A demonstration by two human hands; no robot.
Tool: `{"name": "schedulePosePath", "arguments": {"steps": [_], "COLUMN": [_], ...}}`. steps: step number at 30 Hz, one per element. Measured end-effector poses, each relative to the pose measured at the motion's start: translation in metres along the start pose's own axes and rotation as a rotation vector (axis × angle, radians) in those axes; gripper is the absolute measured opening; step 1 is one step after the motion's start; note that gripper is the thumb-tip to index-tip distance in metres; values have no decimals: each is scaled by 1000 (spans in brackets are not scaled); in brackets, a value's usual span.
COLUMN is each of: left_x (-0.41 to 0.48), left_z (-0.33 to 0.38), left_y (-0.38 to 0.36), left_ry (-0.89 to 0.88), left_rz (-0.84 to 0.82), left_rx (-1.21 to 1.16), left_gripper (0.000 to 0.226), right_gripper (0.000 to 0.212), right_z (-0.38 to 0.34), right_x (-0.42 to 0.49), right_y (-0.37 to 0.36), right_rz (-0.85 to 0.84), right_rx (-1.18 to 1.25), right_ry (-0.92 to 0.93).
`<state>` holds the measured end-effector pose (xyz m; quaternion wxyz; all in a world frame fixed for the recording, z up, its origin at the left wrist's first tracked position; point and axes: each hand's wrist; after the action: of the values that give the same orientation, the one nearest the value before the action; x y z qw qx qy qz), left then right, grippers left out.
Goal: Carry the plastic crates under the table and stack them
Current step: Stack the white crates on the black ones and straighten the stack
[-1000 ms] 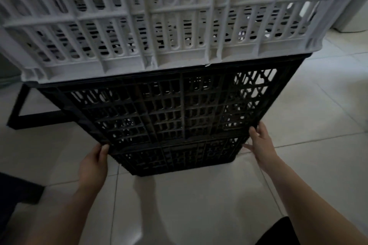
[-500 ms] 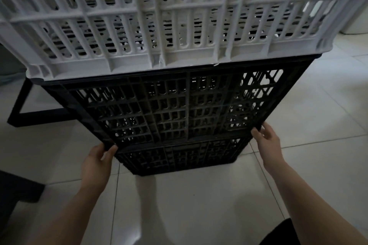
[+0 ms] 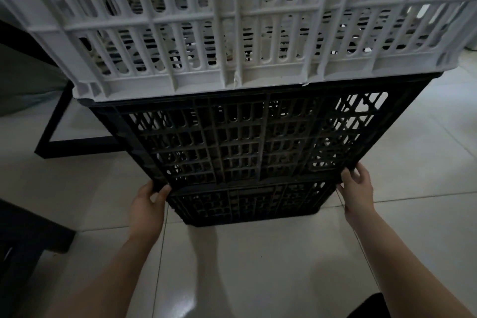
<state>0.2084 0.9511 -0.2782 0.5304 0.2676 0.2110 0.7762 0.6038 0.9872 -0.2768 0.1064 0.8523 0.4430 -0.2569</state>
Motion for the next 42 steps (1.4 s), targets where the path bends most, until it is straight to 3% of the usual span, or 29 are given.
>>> {"name": "schedulePosePath", "arguments": {"steps": [3, 6, 9, 12, 14, 19, 21, 23, 25, 27, 29, 31, 33, 42], "left_x": [-2, -8, -25, -41, -36, 11, 22, 31, 42, 50, 55, 62, 66, 45], "left_z": [5, 17, 59, 125, 172, 290, 342, 393, 439, 482, 530, 574, 622, 781], "left_y": [-4, -8, -15, -12, 6, 96, 140, 185, 229, 272, 319, 362, 407, 572], "left_ry": [12, 209, 352, 331, 325, 411, 375, 297, 211, 170, 183, 117, 33, -343], "left_rz": [28, 93, 101, -12, -98, -366, -442, -492, -456, -427, -446, -456, -404, -331], "left_rx": [12, -2, -73, -148, -152, -99, -102, -46, 1, -40, -51, -20, 36, 182], "left_gripper": [32, 49, 46, 61, 68, 40, 22, 33, 51, 38, 27, 53, 62, 53], "right_gripper": [42, 39, 69, 77, 74, 67, 73, 73, 55, 16, 11, 37, 64, 63], "right_z": [-3, -11, -18, -38, -64, -174, -228, -281, -338, -389, -437, -488, -535, -688], "right_x": [0, -23, -74, -123, -150, -226, -268, -312, -355, -389, -426, -464, -499, -663], "right_y": [-7, -19, -34, -50, -58, -79, -86, -93, -99, -104, -111, -118, -126, -99], "right_rz": [14, 42, -6, -118, -187, -255, -284, -338, -344, -362, -374, -381, -324, -356], "right_rx": [-120, -168, -193, -213, -305, -716, -814, -880, -892, -897, -987, -1061, -1127, -1194], "right_ry": [-11, -10, -71, -276, -311, -247, -255, -190, -100, -9, 29, 64, 122, 556]}}
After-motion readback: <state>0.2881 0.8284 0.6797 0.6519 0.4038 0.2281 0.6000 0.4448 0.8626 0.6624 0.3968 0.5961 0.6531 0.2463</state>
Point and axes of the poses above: each hand's wrist, its own x-axis towards the middle knuckle, its own y-axis out of the back of the hand, z = x × y, and after that the axes turned 15 degrees about -y, right-handed
